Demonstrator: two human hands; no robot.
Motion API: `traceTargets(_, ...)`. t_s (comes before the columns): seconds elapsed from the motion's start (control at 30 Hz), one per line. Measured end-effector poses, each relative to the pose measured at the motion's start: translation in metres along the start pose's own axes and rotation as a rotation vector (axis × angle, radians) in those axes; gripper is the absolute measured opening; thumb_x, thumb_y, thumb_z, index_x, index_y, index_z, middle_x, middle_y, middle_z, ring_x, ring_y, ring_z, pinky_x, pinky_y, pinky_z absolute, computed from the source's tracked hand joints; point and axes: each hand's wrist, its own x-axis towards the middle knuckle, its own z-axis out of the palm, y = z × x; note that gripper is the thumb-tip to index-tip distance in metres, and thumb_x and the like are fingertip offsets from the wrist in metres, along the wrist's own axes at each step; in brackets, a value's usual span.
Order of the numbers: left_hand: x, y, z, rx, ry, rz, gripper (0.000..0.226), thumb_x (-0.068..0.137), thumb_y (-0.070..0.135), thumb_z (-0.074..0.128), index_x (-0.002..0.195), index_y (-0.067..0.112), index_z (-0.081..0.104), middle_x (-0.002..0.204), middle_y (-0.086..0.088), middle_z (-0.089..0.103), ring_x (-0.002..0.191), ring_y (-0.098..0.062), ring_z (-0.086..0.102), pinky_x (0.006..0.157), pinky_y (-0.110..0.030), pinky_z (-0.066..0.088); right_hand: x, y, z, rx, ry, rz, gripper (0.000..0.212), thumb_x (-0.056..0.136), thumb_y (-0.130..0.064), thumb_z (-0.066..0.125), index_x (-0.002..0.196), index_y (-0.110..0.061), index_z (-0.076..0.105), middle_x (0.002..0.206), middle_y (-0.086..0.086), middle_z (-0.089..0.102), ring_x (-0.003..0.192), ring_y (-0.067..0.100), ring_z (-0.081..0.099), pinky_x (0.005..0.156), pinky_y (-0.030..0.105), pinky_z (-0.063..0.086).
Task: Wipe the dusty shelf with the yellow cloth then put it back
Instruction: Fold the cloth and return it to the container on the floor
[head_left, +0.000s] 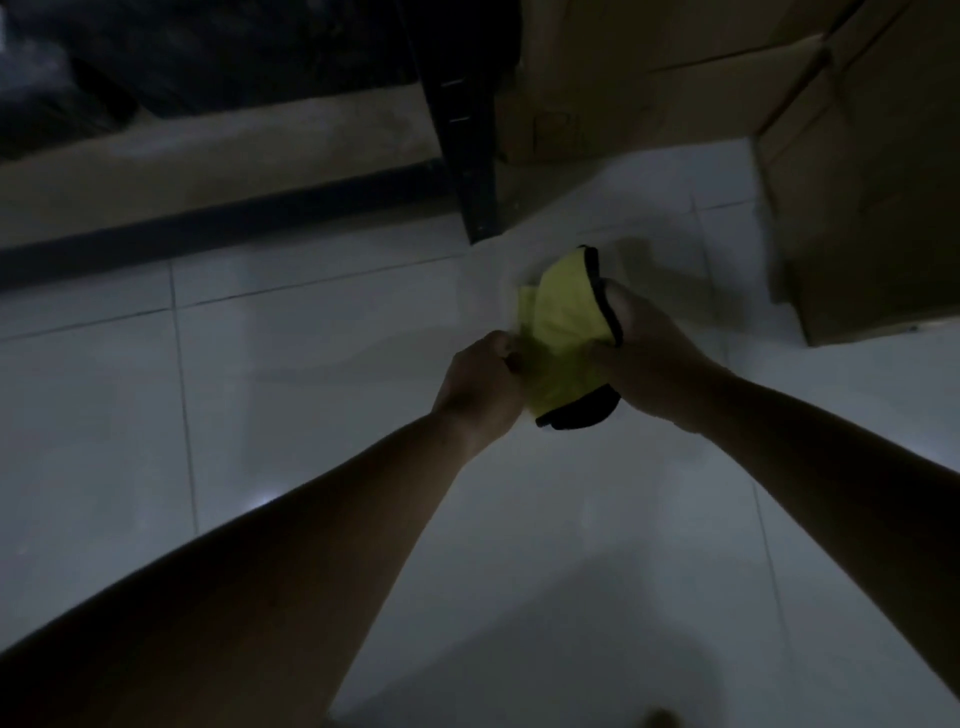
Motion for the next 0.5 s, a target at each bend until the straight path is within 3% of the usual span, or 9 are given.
traceTargets(0.1, -0.002, 0.003, -0.003, 0.021, 0.040, 0.009, 0.030, 0.102, 0.017, 0.046, 0.127, 0.017, 0.063, 0.111, -0.010, 0.073, 0.096, -0.026, 0.072, 0.084, -0.044, 0.063, -0.006, 0.001, 0.005, -0.149, 0.236, -0.083, 0.072, 0.082, -0.010, 0.061, 0.145, -0.025, 0.029, 0.133, 0.004, 0.054, 0.116, 0.023, 0.057, 0.091, 0.034, 0.053)
traceTargets(0.17, -0.005, 0.007, -0.006, 0.054, 0.051, 0.024, 0.030, 0.103, 0.017, 0.045, 0.126, 0.015, 0.063, 0.107, -0.011, 0.073, 0.091, -0.025, 0.073, 0.077, -0.040, 0.063, -0.015, 0.003, 0.010, -0.426, 0.368, -0.204, 0.073, 0.084, -0.023, 0.066, 0.146, -0.017, 0.029, 0.142, 0.011, 0.046, 0.123, 0.029, 0.052, 0.094, 0.036, 0.050)
traceTargets(0.23, -0.006, 0.010, -0.008, 0.093, 0.041, 0.040, 0.030, 0.104, 0.018, 0.043, 0.126, 0.012, 0.064, 0.110, -0.013, 0.072, 0.096, -0.028, 0.071, 0.081, -0.042, 0.061, -0.019, 0.008, 0.014, -0.721, 0.417, -0.333, 0.065, 0.086, -0.027, 0.065, 0.143, -0.011, 0.038, 0.146, 0.014, 0.043, 0.128, 0.033, 0.047, 0.097, 0.040, 0.044)
traceTargets(0.3, -0.006, 0.011, -0.008, 0.090, 0.030, 0.045, 0.027, 0.104, 0.018, 0.043, 0.119, 0.011, 0.065, 0.109, -0.014, 0.072, 0.099, -0.030, 0.071, 0.086, -0.046, 0.060, -0.020, 0.014, 0.019, -0.872, 0.285, -0.339, 0.059, 0.087, -0.026, 0.060, 0.141, -0.011, 0.043, 0.147, 0.013, 0.043, 0.127, 0.033, 0.047, 0.099, 0.042, 0.040)
traceTargets(0.37, -0.006, 0.010, -0.009, 0.090, 0.028, 0.051, 0.023, 0.104, 0.017, 0.044, 0.110, 0.009, 0.064, 0.104, -0.015, 0.073, 0.097, -0.031, 0.071, 0.086, -0.048, 0.060, -0.018, 0.020, 0.025, -0.958, 0.105, -0.261, 0.067, 0.088, -0.032, 0.061, 0.147, -0.015, 0.034, 0.154, 0.011, 0.032, 0.136, 0.031, 0.039, 0.108, 0.043, 0.032)
traceTargets(0.5, -0.004, 0.010, -0.011, 0.112, 0.022, 0.068, 0.029, 0.105, 0.017, 0.044, 0.119, 0.004, 0.065, 0.104, -0.017, 0.073, 0.099, -0.034, 0.070, 0.085, -0.049, 0.059, -0.008, 0.027, 0.032, -1.051, 0.039, -0.157, 0.079, 0.087, -0.045, 0.061, 0.151, -0.023, 0.020, 0.158, 0.007, 0.018, 0.144, 0.026, 0.027, 0.116, 0.045, 0.018)
